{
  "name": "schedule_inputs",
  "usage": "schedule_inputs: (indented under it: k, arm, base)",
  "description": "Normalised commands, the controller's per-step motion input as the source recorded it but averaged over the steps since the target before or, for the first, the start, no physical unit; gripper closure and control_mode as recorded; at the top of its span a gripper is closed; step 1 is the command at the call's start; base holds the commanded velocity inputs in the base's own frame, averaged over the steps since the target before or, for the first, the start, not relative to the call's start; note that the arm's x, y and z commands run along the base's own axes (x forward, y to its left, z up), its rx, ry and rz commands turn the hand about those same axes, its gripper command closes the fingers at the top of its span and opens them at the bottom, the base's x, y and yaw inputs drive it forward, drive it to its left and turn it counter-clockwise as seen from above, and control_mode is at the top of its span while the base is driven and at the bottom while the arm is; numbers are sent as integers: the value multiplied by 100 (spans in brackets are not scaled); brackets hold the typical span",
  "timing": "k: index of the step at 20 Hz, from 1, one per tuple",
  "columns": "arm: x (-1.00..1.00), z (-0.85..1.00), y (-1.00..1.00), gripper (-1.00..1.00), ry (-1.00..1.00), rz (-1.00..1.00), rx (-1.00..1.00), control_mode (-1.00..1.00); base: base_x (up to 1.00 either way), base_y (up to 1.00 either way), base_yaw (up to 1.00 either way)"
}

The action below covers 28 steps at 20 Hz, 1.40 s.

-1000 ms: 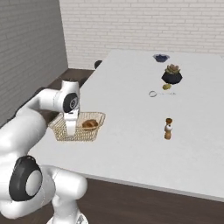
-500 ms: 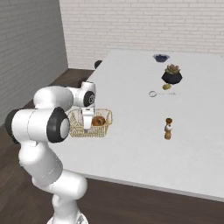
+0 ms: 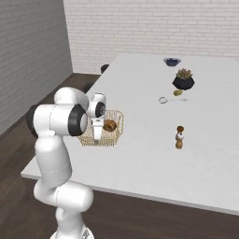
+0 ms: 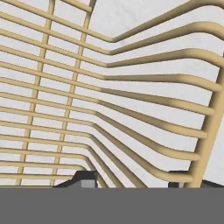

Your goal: Open the cabinet, pick up the bread from the cabinet and place it in the basket. Then move the basket to the dining counter.

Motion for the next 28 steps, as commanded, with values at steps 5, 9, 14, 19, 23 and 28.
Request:
schedule_inputs:
  k: [5,9,14,19,23,28]
  arm:
    - [5,0,-7,-100,2,0,0,-100]
    - [-9,3,-17,-100,0,0,1,-100]
    - [-42,43,-10,-100,-6,0,8,-100]
    - [-49,60,-1,-100,-9,0,9,-100]
    - [-100,50,-9,-100,-21,0,9,-100]
    - [-100,25,0,-100,-38,0,1,-100]
  base:
    - [0,0,0]
    - [0,0,0]
    - [0,0,0]
    - [0,0,0]
    - [0,0,0]
    - [0,0,0]
